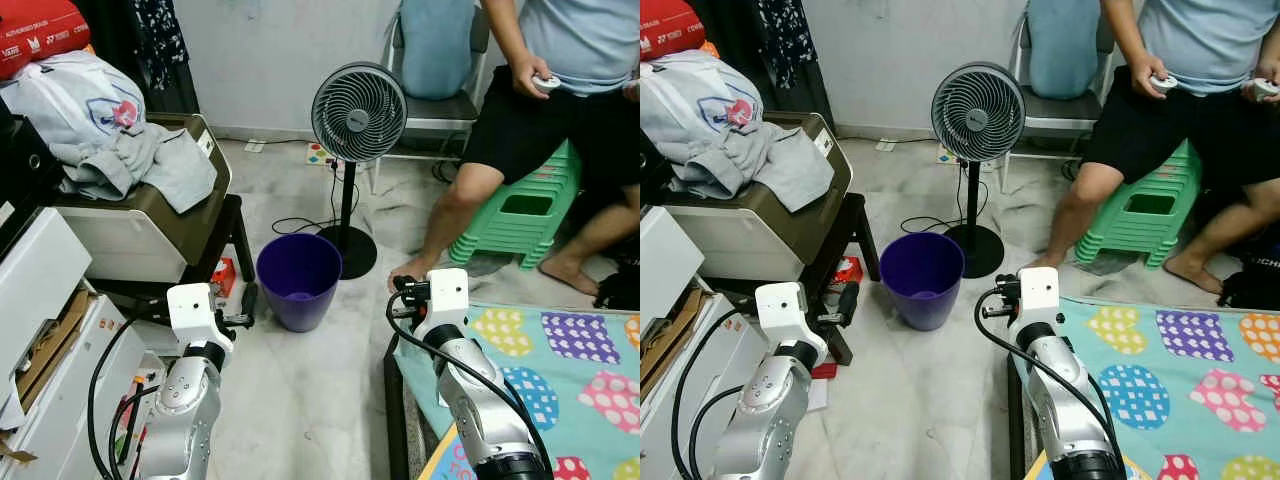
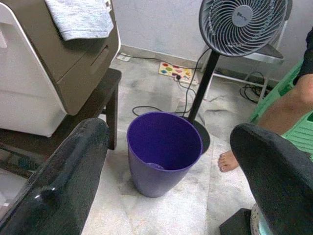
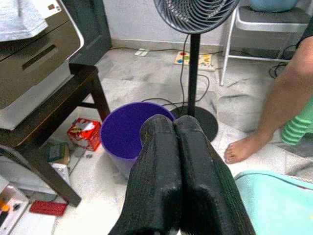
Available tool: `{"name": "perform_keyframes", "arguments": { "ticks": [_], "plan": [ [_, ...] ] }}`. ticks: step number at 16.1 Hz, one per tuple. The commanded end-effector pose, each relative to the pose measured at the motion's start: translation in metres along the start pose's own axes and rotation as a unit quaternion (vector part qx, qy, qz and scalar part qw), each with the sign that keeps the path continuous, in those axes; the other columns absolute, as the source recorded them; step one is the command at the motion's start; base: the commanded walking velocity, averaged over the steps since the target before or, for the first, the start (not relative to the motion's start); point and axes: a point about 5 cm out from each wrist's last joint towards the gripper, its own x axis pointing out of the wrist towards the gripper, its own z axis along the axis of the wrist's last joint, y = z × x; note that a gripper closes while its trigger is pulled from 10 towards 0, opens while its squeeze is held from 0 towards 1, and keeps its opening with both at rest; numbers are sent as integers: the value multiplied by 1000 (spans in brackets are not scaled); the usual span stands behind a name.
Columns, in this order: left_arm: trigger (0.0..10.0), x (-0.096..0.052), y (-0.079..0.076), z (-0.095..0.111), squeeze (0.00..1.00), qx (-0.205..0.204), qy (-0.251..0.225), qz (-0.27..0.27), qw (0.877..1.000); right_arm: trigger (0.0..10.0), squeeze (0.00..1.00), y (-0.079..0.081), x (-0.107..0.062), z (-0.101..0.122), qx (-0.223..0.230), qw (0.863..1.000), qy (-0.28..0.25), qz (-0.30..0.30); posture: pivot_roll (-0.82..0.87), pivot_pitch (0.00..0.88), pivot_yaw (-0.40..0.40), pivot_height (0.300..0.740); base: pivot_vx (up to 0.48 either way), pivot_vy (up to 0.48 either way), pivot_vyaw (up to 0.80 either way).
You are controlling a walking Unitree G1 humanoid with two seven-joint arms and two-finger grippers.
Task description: Clean up the room
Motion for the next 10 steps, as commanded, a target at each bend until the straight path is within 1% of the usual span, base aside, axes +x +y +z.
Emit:
{"name": "perform_keyframes", "arguments": {
  "ticks": [1,5,6,10],
  "plan": [
    [10000,2,-3,5,0,0,-7,-10,1000,10000,0,-3,1,3,-4,1000,-7,-6,-82,0,2,740,0,0,0],
    [10000,1,-1,3,0,-2,-2,-1,1000,10000,0,-3,3,2,-8,1000,-6,-2,-77,0,-6,740,0,0,0],
    [10000,1,0,3,0,-4,-1,1,1000,10000,0,-3,4,1,-7,1000,0,-6,-77,0,-6,740,0,0,-413],
    [10000,1,-2,2,0,-13,3,-7,1000,10000,0,-5,3,0,-7,1000,1,-12,-76,0,-6,740,0,0,-800]
  ]
}}
